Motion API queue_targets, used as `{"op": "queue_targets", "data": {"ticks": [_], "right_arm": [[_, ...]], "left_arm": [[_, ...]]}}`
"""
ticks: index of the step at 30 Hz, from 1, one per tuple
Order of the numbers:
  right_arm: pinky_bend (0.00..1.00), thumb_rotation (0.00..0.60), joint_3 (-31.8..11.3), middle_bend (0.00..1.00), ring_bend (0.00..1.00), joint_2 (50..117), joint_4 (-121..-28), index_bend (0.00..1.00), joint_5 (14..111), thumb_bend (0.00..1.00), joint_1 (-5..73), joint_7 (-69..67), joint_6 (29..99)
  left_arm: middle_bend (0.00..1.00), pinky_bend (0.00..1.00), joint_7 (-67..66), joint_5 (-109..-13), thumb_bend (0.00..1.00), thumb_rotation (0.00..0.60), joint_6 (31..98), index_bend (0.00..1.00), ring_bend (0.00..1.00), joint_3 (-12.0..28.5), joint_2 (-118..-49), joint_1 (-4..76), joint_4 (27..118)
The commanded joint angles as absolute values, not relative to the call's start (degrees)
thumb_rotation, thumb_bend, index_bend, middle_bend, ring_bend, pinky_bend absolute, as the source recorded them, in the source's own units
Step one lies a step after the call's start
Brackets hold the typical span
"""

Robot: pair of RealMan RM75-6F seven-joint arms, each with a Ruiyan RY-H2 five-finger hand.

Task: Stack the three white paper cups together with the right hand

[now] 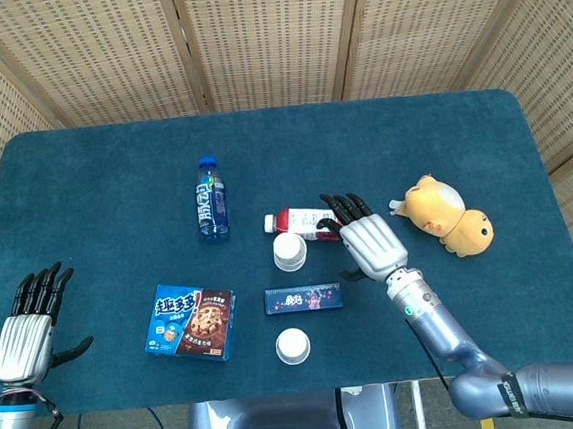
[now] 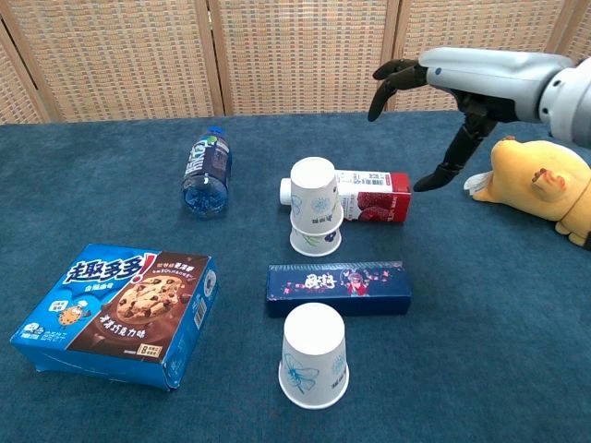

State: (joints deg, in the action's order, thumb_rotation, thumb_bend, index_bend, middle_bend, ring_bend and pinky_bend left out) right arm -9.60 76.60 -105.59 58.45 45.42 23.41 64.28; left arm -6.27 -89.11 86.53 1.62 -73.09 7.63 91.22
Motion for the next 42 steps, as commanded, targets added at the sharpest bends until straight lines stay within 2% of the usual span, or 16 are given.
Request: {"op": "queue_targets", "data": {"ticks": [1,12,20,32,42], "right_arm": [[0.00,0.600,-8.3,0.02,0.00,74.8,-107.6,0.28,60.3,0.22,43.5,22.2,65.4],[0.00,0.600,-2.8,0.02,0.00,73.1,-113.4,0.34,68.8,0.22,38.2,20.7,67.3],[0.00,0.600,0.1,0.02,0.00,74.0,-116.3,0.33,71.6,0.22,35.6,22.5,68.3],[0.00,0.600,0.8,0.02,0.00,76.8,-118.1,0.32,73.5,0.22,33.8,24.4,68.6],[0.00,0.600,-1.5,0.02,0.00,80.5,-118.5,0.32,71.7,0.22,34.2,26.2,67.6]], "left_arm": [[0.00,0.00,-6.3,-89.3,0.11,0.600,86.7,0.02,0.00,1.6,-73.0,7.5,91.4],[0.00,0.00,-5.8,-90.0,0.11,0.600,87.8,0.02,0.00,1.7,-72.4,7.1,91.9],[0.00,0.00,-5.4,-90.7,0.11,0.600,88.6,0.02,0.00,1.6,-71.7,6.8,92.5],[0.00,0.00,-4.7,-92.0,0.11,0.600,89.6,0.02,0.00,1.3,-71.0,6.4,93.1],[0.00,0.00,-4.5,-92.0,0.11,0.600,89.7,0.02,0.00,1.5,-71.0,6.3,93.0]]}}
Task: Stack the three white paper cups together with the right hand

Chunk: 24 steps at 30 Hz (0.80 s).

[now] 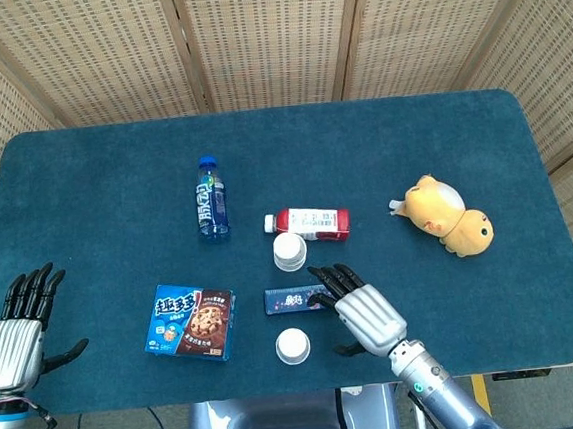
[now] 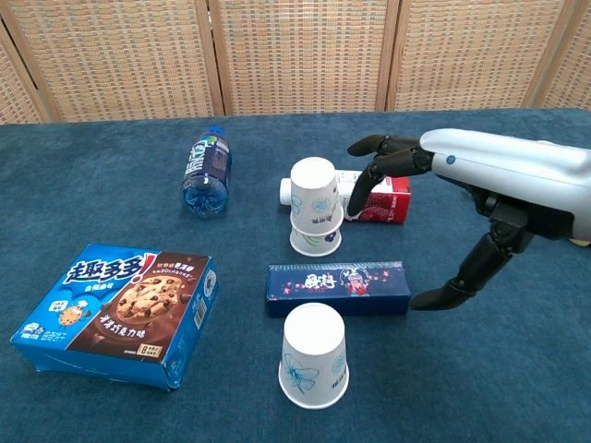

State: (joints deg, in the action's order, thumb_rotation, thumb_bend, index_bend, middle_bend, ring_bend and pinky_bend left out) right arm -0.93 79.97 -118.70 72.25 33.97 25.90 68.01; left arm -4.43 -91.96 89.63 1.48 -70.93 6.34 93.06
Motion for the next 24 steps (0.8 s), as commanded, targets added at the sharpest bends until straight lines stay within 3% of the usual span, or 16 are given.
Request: {"op": "queue_targets", "data": {"ticks": [1,12,24], "right_arm": [[0.00,0.600,-1.7,0.02,0.00,80.8,-118.3,0.32,71.4,0.22,34.3,26.2,67.5],[0.00,0.600,-4.5,0.02,0.00,83.5,-115.7,0.32,67.7,0.22,34.9,23.7,65.6],[0.00,0.600,-4.4,0.02,0.00,87.2,-114.6,0.32,66.0,0.22,35.1,24.0,64.7]], "left_arm": [[0.00,0.00,-4.5,-92.0,0.11,0.600,89.7,0.02,0.00,1.5,-71.0,6.3,93.0],[0.00,0.00,-4.5,-91.7,0.11,0.600,89.8,0.02,0.00,1.9,-71.1,6.2,92.9],[0.00,0.00,-3.8,-91.4,0.11,0.600,89.8,0.02,0.00,2.1,-70.7,6.2,92.9]]}}
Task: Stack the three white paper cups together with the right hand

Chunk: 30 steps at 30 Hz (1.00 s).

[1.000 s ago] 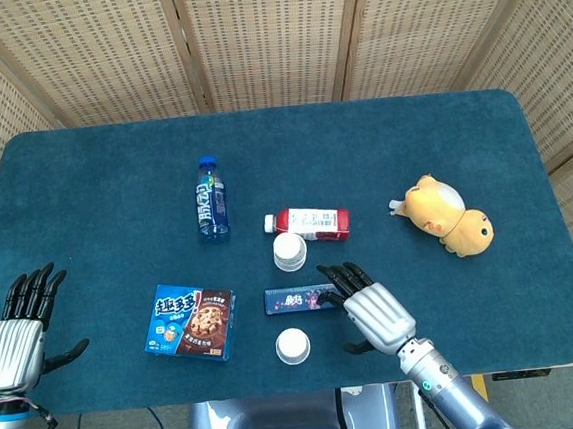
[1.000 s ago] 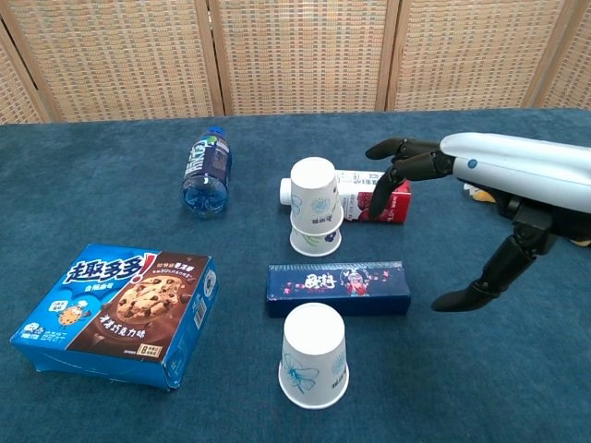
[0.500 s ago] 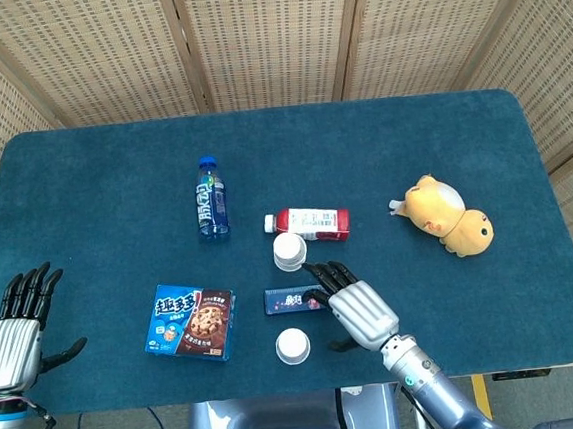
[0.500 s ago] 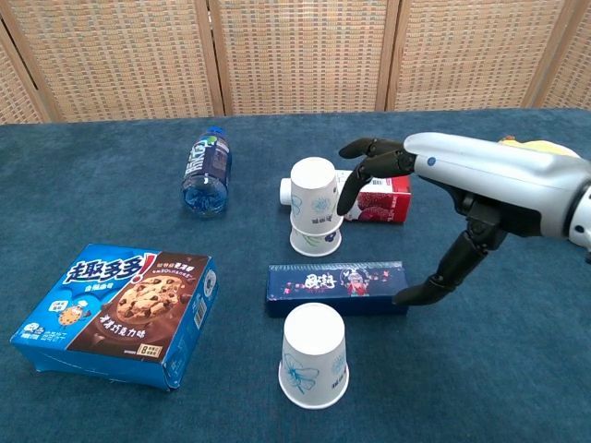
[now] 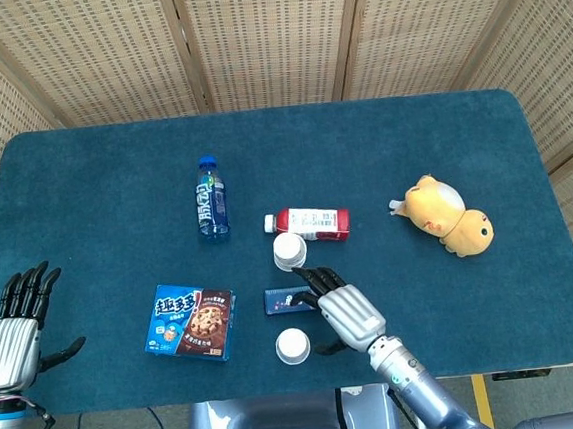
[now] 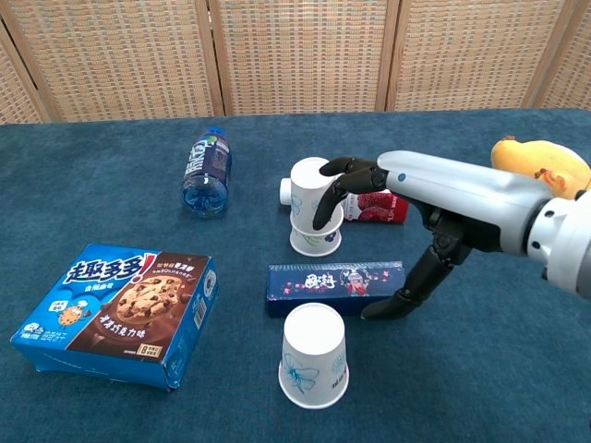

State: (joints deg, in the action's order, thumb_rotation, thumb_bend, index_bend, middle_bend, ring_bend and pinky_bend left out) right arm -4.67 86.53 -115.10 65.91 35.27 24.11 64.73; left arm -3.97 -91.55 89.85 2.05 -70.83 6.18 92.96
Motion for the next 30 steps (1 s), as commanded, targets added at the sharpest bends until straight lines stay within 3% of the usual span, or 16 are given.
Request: {"op": "queue_targets", "data": {"ticks": [1,30], "right_arm": [[0.00,0.600,-4.2,0.02,0.00,87.6,-114.4,0.32,66.2,0.22,35.1,23.9,64.6],[0.00,0.600,-3.0,0.02,0.00,92.8,-109.4,0.32,69.2,0.22,33.5,20.5,63.3]], "left_arm": [[0.00,0.00,-3.7,-91.4,0.11,0.600,89.7,0.02,0.00,2.1,-70.7,6.2,92.9],[0.00,0.00,-3.9,-91.5,0.11,0.600,89.8,0.02,0.00,2.2,-70.0,6.0,93.5]]}}
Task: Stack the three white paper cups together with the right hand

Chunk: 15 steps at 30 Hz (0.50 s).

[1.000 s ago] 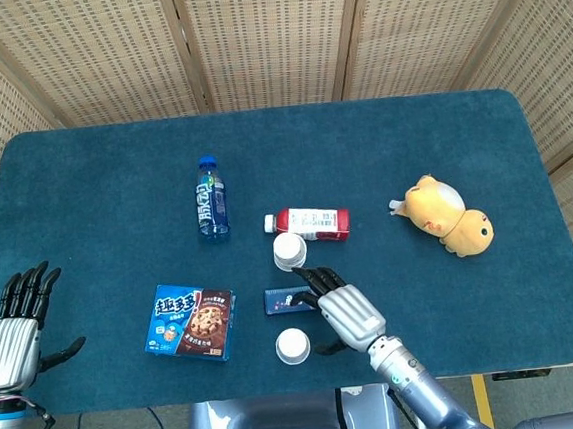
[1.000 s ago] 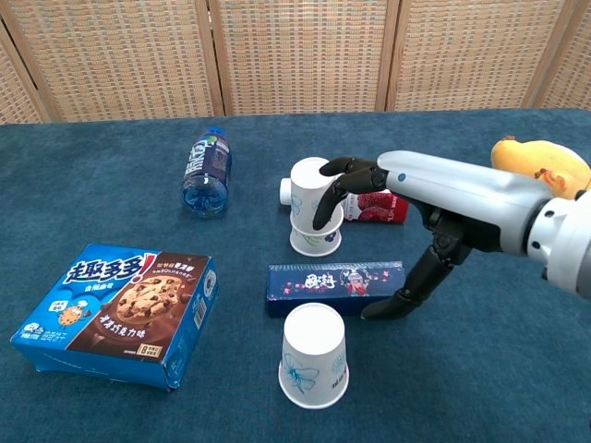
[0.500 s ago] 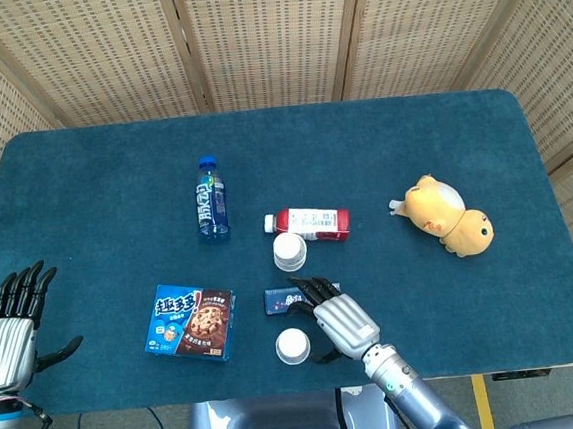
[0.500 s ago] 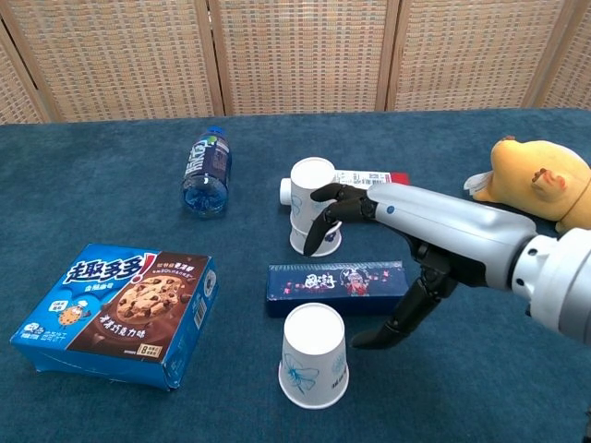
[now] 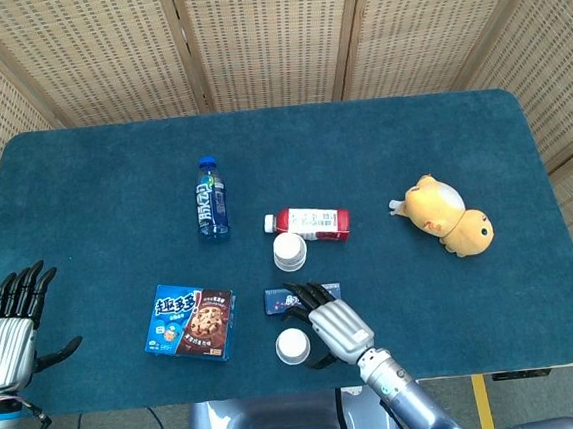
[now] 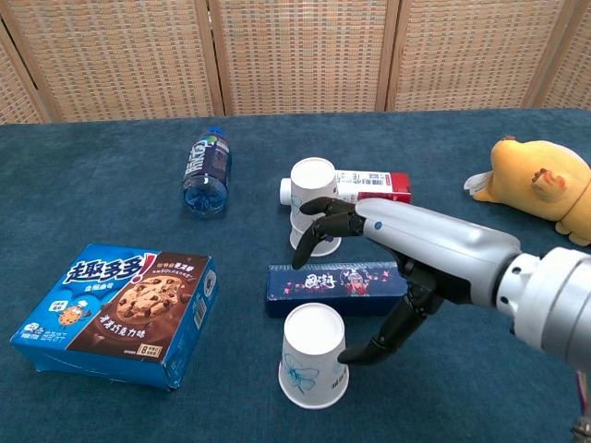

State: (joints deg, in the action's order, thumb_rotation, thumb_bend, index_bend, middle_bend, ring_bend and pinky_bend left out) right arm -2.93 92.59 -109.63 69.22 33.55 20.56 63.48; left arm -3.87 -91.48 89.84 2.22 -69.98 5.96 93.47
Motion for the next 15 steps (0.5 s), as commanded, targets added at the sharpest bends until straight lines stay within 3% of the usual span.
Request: {"op": "queue_targets", "data": {"ticks": [1,15], "right_arm": [[0.00,0.600,-3.0,0.02,0.00,93.0,-109.1,0.32,69.2,0.22,33.6,20.4,63.2],[0.00,0.600,-2.7,0.02,0.00,94.9,-106.3,0.33,68.9,0.22,33.2,19.0,61.8]], "left_arm": [[0.00,0.00,-3.8,-91.4,0.11,0.600,89.8,0.02,0.00,2.3,-69.9,6.0,93.5],[0.00,0.00,-3.7,-91.5,0.11,0.600,90.2,0.02,0.00,2.4,-69.9,5.8,93.5]]}}
